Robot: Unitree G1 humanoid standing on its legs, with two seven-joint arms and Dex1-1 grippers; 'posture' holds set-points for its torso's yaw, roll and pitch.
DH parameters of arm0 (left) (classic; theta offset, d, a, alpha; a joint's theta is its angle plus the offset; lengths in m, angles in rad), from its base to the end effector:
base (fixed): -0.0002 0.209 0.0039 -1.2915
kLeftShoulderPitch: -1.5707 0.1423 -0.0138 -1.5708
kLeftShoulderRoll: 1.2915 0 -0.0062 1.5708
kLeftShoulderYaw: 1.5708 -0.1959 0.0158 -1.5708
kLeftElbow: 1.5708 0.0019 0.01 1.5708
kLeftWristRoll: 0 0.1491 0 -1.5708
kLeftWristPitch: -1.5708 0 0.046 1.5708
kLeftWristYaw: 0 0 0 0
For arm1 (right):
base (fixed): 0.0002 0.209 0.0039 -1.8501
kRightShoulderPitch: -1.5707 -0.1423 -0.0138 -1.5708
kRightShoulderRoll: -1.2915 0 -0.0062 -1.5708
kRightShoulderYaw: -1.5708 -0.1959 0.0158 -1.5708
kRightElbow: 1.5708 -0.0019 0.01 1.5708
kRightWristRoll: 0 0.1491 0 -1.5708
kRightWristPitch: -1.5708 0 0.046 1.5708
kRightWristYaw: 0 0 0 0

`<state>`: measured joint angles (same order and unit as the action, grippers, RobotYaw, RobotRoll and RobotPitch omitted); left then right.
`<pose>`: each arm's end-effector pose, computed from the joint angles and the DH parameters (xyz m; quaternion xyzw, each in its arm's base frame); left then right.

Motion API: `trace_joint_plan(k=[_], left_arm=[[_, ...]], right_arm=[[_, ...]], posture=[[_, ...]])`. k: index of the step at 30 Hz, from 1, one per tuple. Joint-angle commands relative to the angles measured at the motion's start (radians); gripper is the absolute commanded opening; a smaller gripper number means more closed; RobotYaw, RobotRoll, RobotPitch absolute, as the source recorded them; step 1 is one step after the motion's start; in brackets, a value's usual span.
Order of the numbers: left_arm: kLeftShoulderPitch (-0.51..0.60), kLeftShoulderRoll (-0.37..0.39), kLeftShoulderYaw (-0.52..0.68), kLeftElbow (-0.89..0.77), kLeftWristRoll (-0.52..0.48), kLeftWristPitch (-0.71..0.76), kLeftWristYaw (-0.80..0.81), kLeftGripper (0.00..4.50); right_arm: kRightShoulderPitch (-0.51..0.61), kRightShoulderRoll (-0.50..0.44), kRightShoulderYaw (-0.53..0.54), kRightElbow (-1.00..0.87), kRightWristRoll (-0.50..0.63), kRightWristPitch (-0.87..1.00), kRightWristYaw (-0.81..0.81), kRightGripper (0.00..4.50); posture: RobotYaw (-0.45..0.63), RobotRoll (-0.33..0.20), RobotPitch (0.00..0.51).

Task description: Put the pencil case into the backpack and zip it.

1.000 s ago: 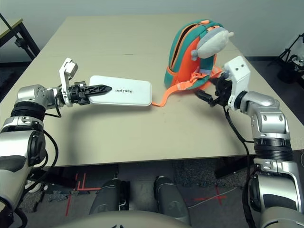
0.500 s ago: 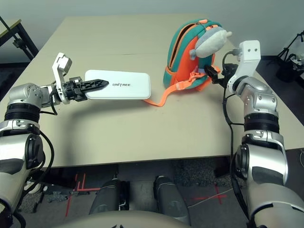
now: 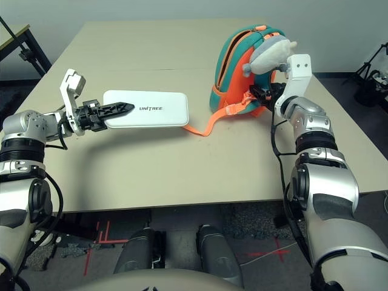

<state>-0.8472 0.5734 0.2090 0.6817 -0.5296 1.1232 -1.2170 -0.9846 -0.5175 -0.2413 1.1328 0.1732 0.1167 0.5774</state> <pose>0.3332 0.2782 0.1521 -0.3362 0.2364 -0.4734 0.7791 0.3620 -0.2866 0.1461 0.0262 0.0741 0.1163 0.9901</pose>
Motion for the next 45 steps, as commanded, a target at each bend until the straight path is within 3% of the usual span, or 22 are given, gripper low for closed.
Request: trace_joint_plan(k=[1, 4, 12, 20, 33, 45], left_arm=[[-0.001, 0.015, 0.019, -0.016, -0.030, -0.002, 0.010, 1.33], [-0.006, 0.011, 0.026, -0.008, -0.033, -0.013, 0.015, 1.33], [-0.026, -0.003, 0.059, 0.040, -0.029, -0.083, 0.051, 1.33], [-0.071, 0.005, 0.082, 0.117, -0.025, -0.157, 0.076, 1.31], [-0.121, 0.017, 0.077, 0.187, -0.018, -0.196, 0.066, 1.31], [-0.136, 0.013, 0.069, 0.212, -0.010, -0.215, 0.056, 1.31]], right_arm=[[-0.016, 0.000, 0.003, 0.010, -0.005, -0.014, 0.007, 0.91], [-0.020, 0.000, 0.004, -0.002, -0.001, -0.014, 0.021, 0.30], [-0.024, -0.001, 0.010, -0.067, 0.009, 0.002, 0.070, 0.30], [0.041, 0.010, 0.030, -0.278, 0.041, 0.063, 0.167, 0.30], [0.285, -0.038, 0.021, -0.923, 0.187, 0.417, 0.203, 0.30], [0.433, -0.055, -0.024, -1.347, 0.376, 0.740, 0.120, 0.29]], posture=[[-0.11, 0.000, 0.015], [-0.11, 0.000, 0.015], [-0.12, 0.000, 0.013], [-0.13, 0.000, 0.011], [-0.17, 0.000, 0.016], [-0.19, 0.000, 0.019]])
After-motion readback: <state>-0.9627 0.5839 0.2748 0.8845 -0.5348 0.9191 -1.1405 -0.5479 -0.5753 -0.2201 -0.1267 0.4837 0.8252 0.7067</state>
